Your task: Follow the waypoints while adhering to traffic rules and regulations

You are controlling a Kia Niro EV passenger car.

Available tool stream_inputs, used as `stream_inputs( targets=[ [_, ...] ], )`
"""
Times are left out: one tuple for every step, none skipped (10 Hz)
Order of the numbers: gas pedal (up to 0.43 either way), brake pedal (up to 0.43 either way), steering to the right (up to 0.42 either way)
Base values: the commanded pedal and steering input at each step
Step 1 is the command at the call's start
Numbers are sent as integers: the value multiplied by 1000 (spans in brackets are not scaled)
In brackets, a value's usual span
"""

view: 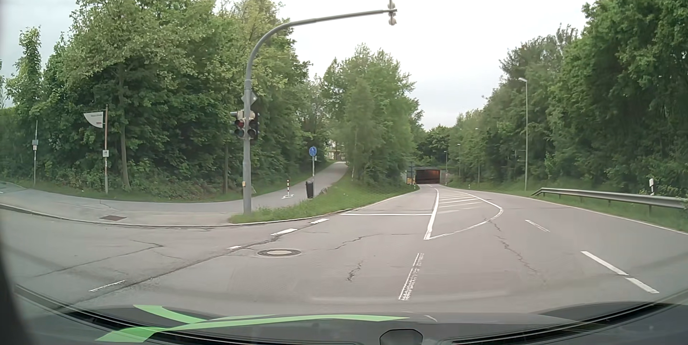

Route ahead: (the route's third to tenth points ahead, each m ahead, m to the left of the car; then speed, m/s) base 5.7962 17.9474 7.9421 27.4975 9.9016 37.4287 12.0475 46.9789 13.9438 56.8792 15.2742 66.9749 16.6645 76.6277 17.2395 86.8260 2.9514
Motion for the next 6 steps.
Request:
stream_inputs(
  targets=[
    [28,0,-428],
    [28,0,-452],
    [28,0,-481],
    [28,0,-500],
    [28,0,-516],
    [28,0,-535]
  ],
)
